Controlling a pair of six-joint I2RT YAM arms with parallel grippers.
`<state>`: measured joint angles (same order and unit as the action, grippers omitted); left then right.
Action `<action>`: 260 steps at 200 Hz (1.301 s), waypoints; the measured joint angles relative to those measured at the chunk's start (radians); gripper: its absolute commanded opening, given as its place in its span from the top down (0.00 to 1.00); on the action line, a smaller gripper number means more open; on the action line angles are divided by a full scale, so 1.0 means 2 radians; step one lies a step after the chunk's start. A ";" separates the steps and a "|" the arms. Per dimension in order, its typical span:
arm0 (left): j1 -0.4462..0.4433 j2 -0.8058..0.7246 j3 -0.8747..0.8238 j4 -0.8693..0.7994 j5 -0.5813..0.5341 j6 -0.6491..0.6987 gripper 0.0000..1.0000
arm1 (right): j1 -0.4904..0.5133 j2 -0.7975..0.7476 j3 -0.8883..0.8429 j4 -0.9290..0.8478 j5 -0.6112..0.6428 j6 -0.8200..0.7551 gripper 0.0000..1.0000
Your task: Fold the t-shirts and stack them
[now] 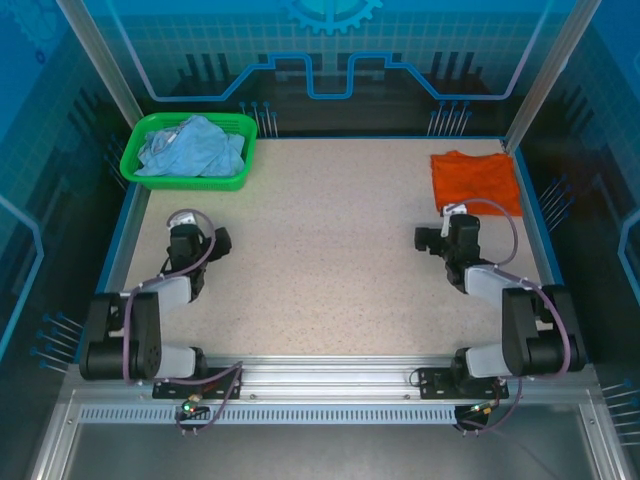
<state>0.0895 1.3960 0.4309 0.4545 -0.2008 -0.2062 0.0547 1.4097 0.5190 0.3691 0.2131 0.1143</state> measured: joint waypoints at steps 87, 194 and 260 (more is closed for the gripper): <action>-0.044 0.071 -0.074 0.255 0.031 0.076 0.01 | 0.001 -0.053 -0.051 0.072 0.001 -0.011 0.00; -0.051 0.078 -0.023 0.220 0.053 0.103 0.01 | 0.008 0.045 -0.055 0.183 -0.053 -0.060 0.00; -0.051 0.078 -0.023 0.216 0.053 0.103 0.01 | 0.007 0.045 -0.053 0.183 -0.063 -0.060 0.00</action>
<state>-0.0120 1.5513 0.3847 0.8867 -0.0956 -0.0002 0.0685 1.5002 0.4137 0.7345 0.0879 -0.0051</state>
